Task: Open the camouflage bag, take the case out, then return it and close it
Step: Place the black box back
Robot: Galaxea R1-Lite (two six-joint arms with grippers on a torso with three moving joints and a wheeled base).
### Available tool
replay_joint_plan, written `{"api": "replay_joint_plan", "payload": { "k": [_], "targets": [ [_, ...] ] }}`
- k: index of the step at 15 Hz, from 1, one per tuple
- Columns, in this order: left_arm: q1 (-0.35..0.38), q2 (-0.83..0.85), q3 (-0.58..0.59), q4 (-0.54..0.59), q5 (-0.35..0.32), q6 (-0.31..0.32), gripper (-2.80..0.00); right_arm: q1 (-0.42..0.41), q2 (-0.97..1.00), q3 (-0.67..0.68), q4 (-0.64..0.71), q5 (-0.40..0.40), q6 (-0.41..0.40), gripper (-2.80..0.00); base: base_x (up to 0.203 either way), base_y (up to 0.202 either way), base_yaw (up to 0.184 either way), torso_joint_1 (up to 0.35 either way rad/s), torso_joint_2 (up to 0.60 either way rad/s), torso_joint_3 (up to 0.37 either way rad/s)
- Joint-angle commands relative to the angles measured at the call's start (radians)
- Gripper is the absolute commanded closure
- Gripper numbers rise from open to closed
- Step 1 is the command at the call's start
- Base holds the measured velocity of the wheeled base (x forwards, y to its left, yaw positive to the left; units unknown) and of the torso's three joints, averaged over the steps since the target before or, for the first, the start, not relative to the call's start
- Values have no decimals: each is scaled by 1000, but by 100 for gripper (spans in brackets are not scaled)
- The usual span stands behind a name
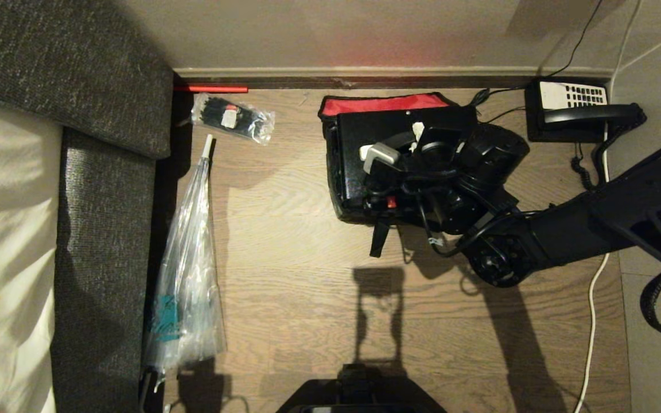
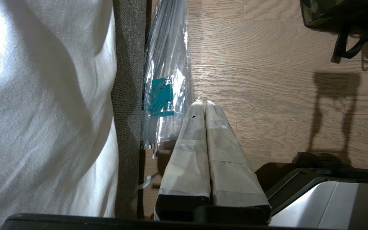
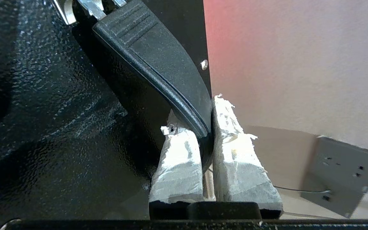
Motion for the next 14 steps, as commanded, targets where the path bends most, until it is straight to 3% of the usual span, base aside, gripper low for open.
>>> {"api": "replay_joint_plan", "payload": {
  "k": [1, 14],
  "targets": [
    [0, -1, 1, 0, 0, 0, 0, -9, 30, -14, -9, 0, -10, 0, 0, 0, 0, 0, 0, 0],
    [0, -1, 1, 0, 0, 0, 0, -35, 133, -79, -7, -4, -5, 0, 0, 0, 0, 0, 0, 0]
  ]
}}
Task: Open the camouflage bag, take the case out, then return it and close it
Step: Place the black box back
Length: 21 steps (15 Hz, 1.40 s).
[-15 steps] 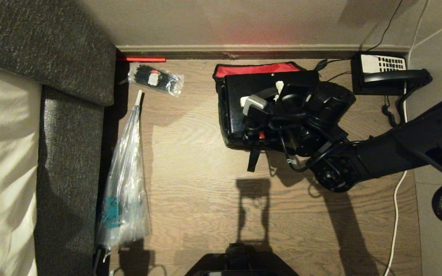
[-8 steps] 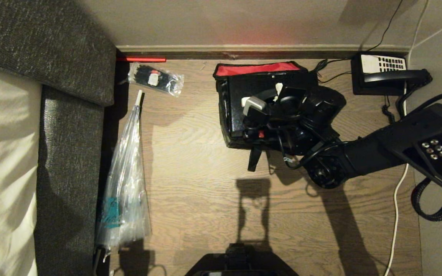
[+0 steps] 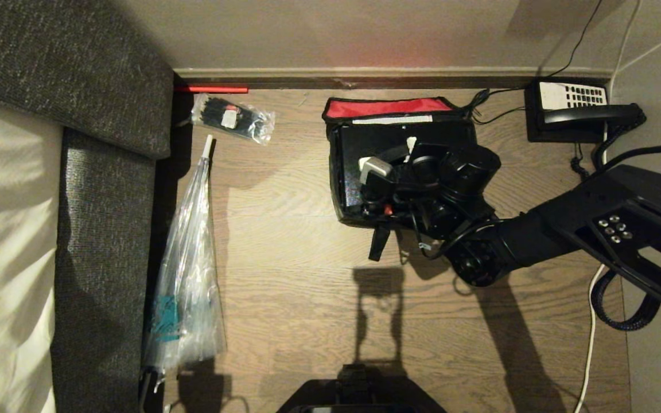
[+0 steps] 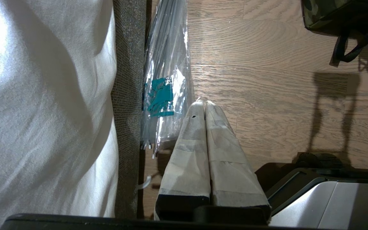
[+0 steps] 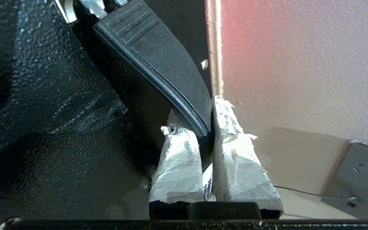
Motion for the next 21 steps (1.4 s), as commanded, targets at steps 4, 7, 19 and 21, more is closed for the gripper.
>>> {"api": "replay_joint_plan", "payload": {
  "k": [4, 7, 19, 21],
  "targets": [
    [0, 0, 2, 0, 0, 0, 0, -5, 41, -8, 4, -7, -8, 0, 0, 0, 0, 0, 0, 0],
    [0, 0, 1, 0, 0, 0, 0, -14, 57, -13, 4, -6, -8, 0, 0, 0, 0, 0, 0, 0],
    [0, 0, 2, 0, 0, 0, 0, 1, -142, 165, 37, 3, 71, -280, 0, 0, 0, 0, 0, 0],
    [0, -1, 2, 0, 0, 0, 0, 11, -237, 221, 46, -2, 124, -280, 0, 0, 0, 0, 0, 0]
  ]
}}
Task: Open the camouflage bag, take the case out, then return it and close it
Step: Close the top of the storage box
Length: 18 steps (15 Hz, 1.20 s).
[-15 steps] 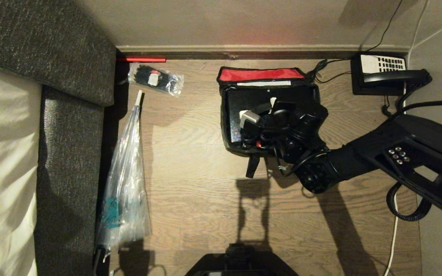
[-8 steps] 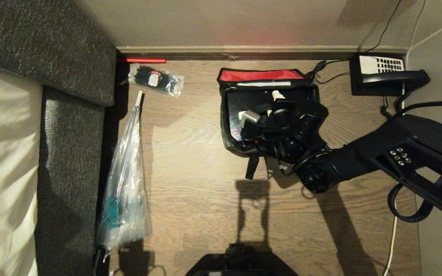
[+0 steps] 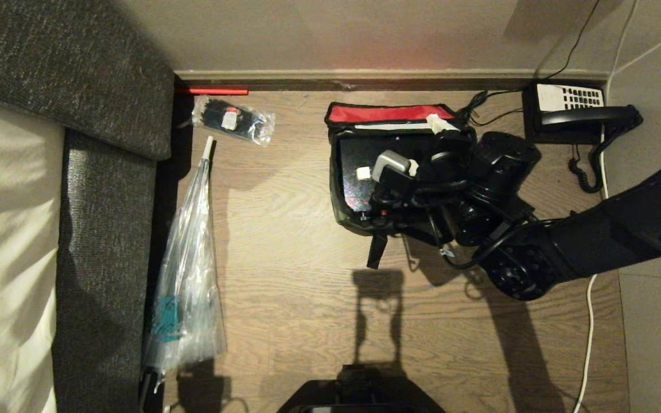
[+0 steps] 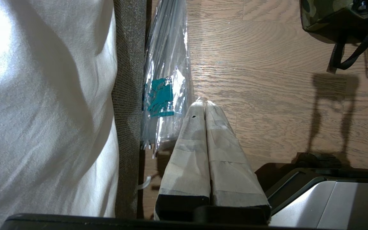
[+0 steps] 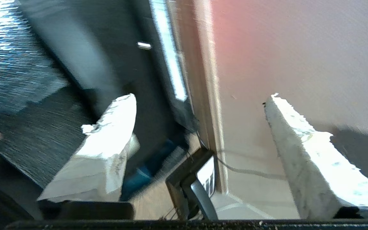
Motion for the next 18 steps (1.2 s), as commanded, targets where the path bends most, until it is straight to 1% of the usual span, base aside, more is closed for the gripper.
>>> {"api": "replay_joint_plan", "payload": {
  "k": [1, 2, 3, 4, 5, 6, 7, 9, 10, 11, 12, 13, 14, 15, 16, 17, 18],
  "targets": [
    [0, -2, 0, 0, 0, 0, 0, 7, -118, 57, 2, -9, 20, 0, 0, 0, 0, 0, 0, 0],
    [0, -1, 0, 0, 0, 0, 0, 1, -161, 92, 13, -32, 37, 0, 0, 0, 0, 0, 0, 0],
    [0, 0, 0, 0, 0, 0, 0, -15, -199, 114, 34, -76, 74, 0, 0, 0, 0, 0, 0, 0],
    [0, 0, 0, 0, 0, 0, 0, -29, -229, 125, 73, -122, 159, 0, 0, 0, 0, 0, 0, 0],
    [0, 0, 1, 0, 0, 0, 0, -46, -250, 127, 142, -152, 264, 0, 0, 0, 0, 0, 0, 0],
    [0, -2, 0, 0, 0, 0, 0, -64, -263, 128, 214, -161, 394, 0, 0, 0, 0, 0, 0, 0],
    [0, 0, 2, 0, 0, 0, 0, -76, -273, 129, 289, -158, 549, 0, 0, 0, 0, 0, 0, 0],
    [0, 0, 1, 0, 0, 0, 0, -100, -290, 122, 473, -135, 890, 0, 0, 0, 0, 0, 0, 0],
    [0, 0, 1, 0, 0, 0, 0, -132, -301, 115, 588, -126, 998, 0, 0, 0, 0, 0, 0, 0],
    [0, 0, 2, 0, 0, 0, 0, -177, -310, 108, 669, -112, 1110, 0, 0, 0, 0, 0, 0, 0],
    [0, -1, 2, 0, 0, -1, 0, -205, -311, 103, 710, -81, 1227, 0, 0, 0, 0, 0, 0, 0],
    [0, 0, 1, 0, 0, 0, 0, -235, -305, 99, 726, -37, 1355, 0, 0, 0, 0, 0, 0, 0],
    [0, 0, 0, 0, 0, 0, 0, -270, -295, 95, 727, 18, 1460, 0, 0, 0, 0, 0, 0, 0],
    [0, -2, 1, 0, 0, 0, 0, -327, -283, 95, 725, 105, 1523, 0, 0, 0, 0, 0, 0, 0],
    [0, -1, 1, 0, 0, -1, 0, -378, -273, 95, 723, 216, 1570, 0, 0, 0, 0, 0, 0, 0],
    [0, 0, 0, 0, 0, 0, 0, -418, -269, 89, 720, 337, 1643, 0, 0, 0, 0, 0, 0, 0],
    [0, -1, 1, 0, 0, -1, 0, -450, -267, 57, 705, 440, 1704, 0, 0, 0, 0, 0, 0, 0]
  ]
}}
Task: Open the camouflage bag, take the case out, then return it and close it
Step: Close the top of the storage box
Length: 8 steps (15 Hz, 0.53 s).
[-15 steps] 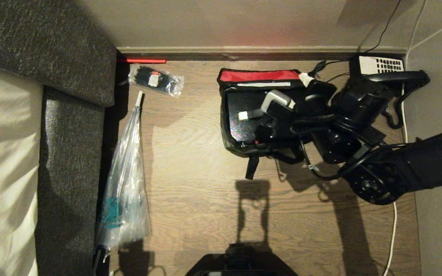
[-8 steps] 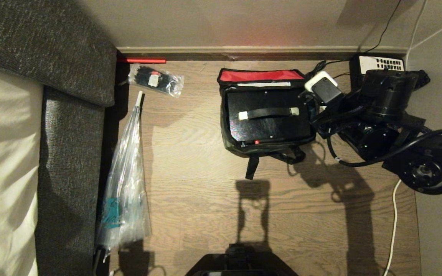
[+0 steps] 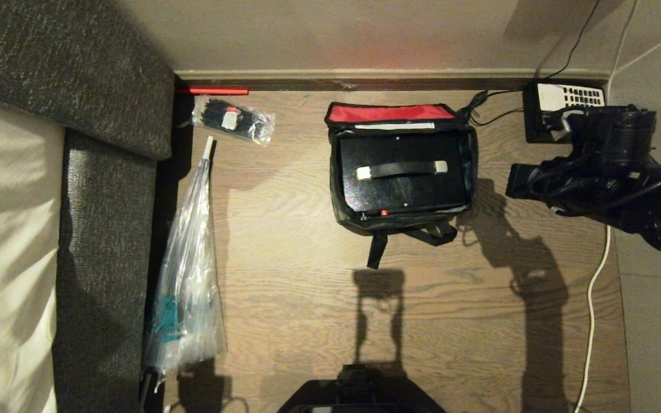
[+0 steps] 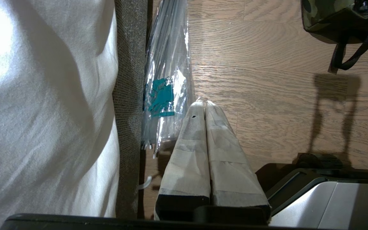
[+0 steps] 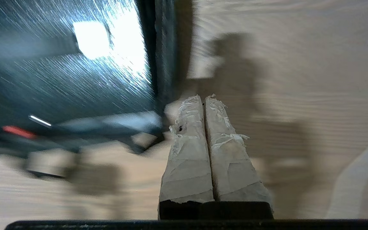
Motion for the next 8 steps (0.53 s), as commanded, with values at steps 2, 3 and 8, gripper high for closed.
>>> {"api": "replay_joint_plan", "payload": {
  "k": [2, 3, 8],
  "targets": [
    [0, -1, 1, 0, 0, 0, 0, -87, 20, -83, -55, 294, 134, 0, 0, 0, 0, 0, 0, 0],
    [0, -1, 0, 0, 0, 0, 0, -103, 17, -72, -59, 370, 182, 0, 0, 0, 0, 0, 0, 0],
    [0, -1, 0, 0, 0, 0, 0, -110, -31, -23, -38, 434, 221, 0, 0, 0, 0, 0, 0, 0]
  ]
}}
